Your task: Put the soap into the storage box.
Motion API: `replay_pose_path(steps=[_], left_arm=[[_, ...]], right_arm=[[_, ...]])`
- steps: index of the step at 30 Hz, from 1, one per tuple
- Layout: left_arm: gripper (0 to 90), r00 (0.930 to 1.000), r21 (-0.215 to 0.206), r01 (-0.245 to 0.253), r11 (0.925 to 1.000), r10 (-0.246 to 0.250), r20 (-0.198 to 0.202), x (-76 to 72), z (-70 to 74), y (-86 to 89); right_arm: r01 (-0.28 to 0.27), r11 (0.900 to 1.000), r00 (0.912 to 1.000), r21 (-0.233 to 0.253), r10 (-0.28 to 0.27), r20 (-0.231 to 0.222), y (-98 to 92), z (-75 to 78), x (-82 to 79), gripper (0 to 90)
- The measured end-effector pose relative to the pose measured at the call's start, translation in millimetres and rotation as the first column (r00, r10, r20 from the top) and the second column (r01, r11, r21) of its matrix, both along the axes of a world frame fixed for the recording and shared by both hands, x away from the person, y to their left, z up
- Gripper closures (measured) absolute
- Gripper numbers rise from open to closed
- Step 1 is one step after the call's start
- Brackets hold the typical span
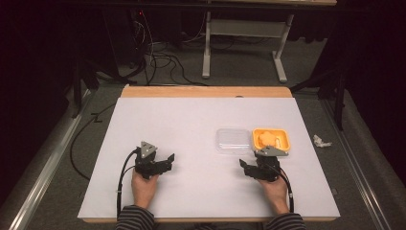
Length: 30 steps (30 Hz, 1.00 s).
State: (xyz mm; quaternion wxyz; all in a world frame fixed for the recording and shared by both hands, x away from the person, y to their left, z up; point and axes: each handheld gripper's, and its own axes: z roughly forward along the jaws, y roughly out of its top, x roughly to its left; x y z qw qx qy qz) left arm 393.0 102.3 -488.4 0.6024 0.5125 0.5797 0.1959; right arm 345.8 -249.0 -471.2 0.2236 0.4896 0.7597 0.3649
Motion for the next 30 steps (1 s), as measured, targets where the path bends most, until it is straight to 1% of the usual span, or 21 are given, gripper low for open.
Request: replay_pose_path(steps=[5, 7, 11, 14, 15, 19, 20, 21, 22, 27, 28, 29, 30], left_arm=[[18.1, 1.0000, -0.001, 0.000, 1.0000, 0.000, -0.002, 0.1, 0.0, 0.0], [18.2, 1.0000, 0.001, 0.000, 1.0000, 0.000, 0.000, 0.0, 0.0, 0.0], [18.2, 1.0000, 0.001, -0.001, 1.0000, 0.001, -0.001, 0.2, -0.1, 0.0], [18.2, 1.0000, -0.001, -0.001, 1.0000, 0.001, -0.002, 0.3, 0.0, -0.1], [18.2, 1.0000, -0.001, -0.001, 1.0000, 0.001, -0.002, 0.3, -0.1, -0.1], [18.2, 1.0000, -0.002, -0.003, 1.0000, 0.003, 0.001, 0.2, -0.1, -0.4], [18.2, 1.0000, 0.002, -0.002, 1.0000, 0.002, 0.001, 0.1, -0.2, -0.3], [18.2, 1.0000, 0.002, -0.002, 1.0000, 0.002, 0.001, 0.1, -0.2, -0.3], [18.2, 1.0000, 0.002, -0.002, 1.0000, 0.002, 0.002, 0.0, -0.3, -0.4], [18.3, 1.0000, 0.005, -0.002, 1.0000, 0.002, 0.004, -0.3, -0.3, -0.6], [18.3, 1.0000, 0.005, -0.002, 1.0000, 0.002, 0.004, -0.3, -0.3, -0.6], [18.3, 1.0000, 0.007, -0.002, 1.0000, 0.002, 0.005, -0.4, -0.4, -0.8], [18.3, 1.0000, 0.008, -0.001, 1.0000, 0.001, 0.005, -0.4, -0.4, -0.7]], right_arm=[[0.001, 1.000, 1.0000, -0.001, -0.001, 0.004, 0.5, -1.4, -0.3, 30.5], [-0.007, 1.000, 1.0000, -0.004, 0.007, -0.004, 1.7, -3.0, 0.2, 30.5], [-0.014, 1.000, 0.9999, -0.008, 0.014, 0.002, 3.3, -4.2, 0.8, 30.5], [-0.014, 1.000, 0.9999, -0.001, 0.014, -0.004, 4.0, -5.3, 0.2, 30.5], [-0.021, 1.000, 0.9998, 0.006, 0.021, 0.004, 4.5, -7.6, -0.7, 30.4], [-0.020, 1.000, 0.9996, 0.011, 0.020, 0.022, 4.0, -7.6, -2.2, 30.6], [-0.011, 1.000, 0.9996, 0.024, 0.011, 0.027, 1.8, -7.4, -3.1, 30.7], [-0.011, 1.000, 0.9996, 0.024, 0.011, 0.027, 1.8, -7.4, -3.1, 30.7], [-0.007, 0.999, 0.9993, 0.033, 0.006, 0.038, 1.2, -7.6, -3.4, 30.9], [-0.007, 1.000, 0.9992, 0.011, 0.007, 0.039, 4.0, -7.7, -5.0, 30.9], [-0.009, 1.000, 0.9989, 0.009, 0.008, 0.046, 4.1, -7.8, -5.1, 30.8], [-0.008, 1.000, 0.9990, 0.013, 0.008, 0.044, 3.7, -7.5, -5.6, 30.8], [-0.010, 1.000, 0.9988, 0.022, 0.009, 0.048, 3.3, -7.8, -5.3, 30.7]])
